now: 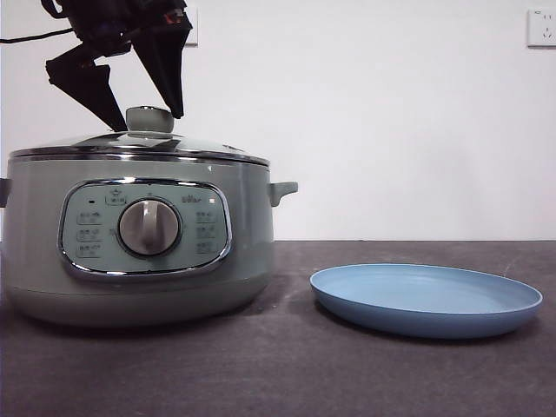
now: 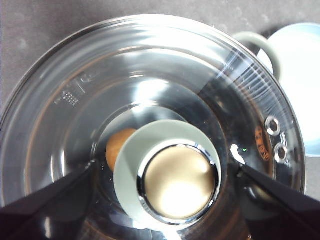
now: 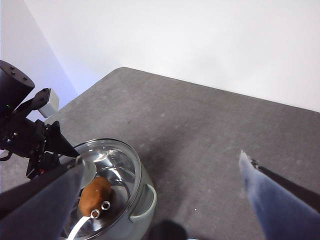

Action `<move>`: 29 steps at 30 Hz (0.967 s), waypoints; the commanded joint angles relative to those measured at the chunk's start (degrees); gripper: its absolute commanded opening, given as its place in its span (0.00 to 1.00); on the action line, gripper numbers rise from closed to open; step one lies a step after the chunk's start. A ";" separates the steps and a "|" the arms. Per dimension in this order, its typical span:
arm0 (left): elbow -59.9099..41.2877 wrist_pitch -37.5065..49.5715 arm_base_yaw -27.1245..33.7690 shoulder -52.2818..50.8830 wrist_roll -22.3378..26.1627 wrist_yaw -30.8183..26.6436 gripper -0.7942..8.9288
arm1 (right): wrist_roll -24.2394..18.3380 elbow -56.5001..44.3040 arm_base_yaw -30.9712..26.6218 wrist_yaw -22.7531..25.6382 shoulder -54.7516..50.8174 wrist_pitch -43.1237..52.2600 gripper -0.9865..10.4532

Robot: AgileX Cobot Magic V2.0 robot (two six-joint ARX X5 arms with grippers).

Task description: Take the potato out from the steamer,put the potato on the plate,close the lid

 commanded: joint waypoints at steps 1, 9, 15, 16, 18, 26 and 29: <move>0.00 -0.11 -0.42 0.44 1.53 0.15 0.37 | 0.15 0.17 0.13 0.02 0.11 0.28 0.66; 0.00 -1.51 -1.11 0.44 4.00 0.55 0.07 | 0.15 0.17 0.13 0.02 0.11 0.28 0.66; 0.04 -1.22 -1.20 0.44 4.24 0.55 0.07 | 0.17 0.17 0.13 0.02 0.11 0.28 0.66; 0.09 -1.07 -1.20 0.42 4.24 0.55 0.07 | 0.20 0.17 0.13 0.00 0.11 0.28 0.66; 0.50 -1.14 -1.16 0.42 4.24 0.42 0.07 | 0.20 0.17 0.13 -0.02 0.11 0.28 0.66; 9.62 -2.80 -0.83 0.42 4.24 -1.14 0.07 | 3.48 0.17 0.15 -0.61 0.11 0.11 0.66; 16.04 -4.33 -0.83 0.42 4.33 -5.20 0.07 | 3.65 0.17 1.07 -0.59 0.11 -0.79 0.66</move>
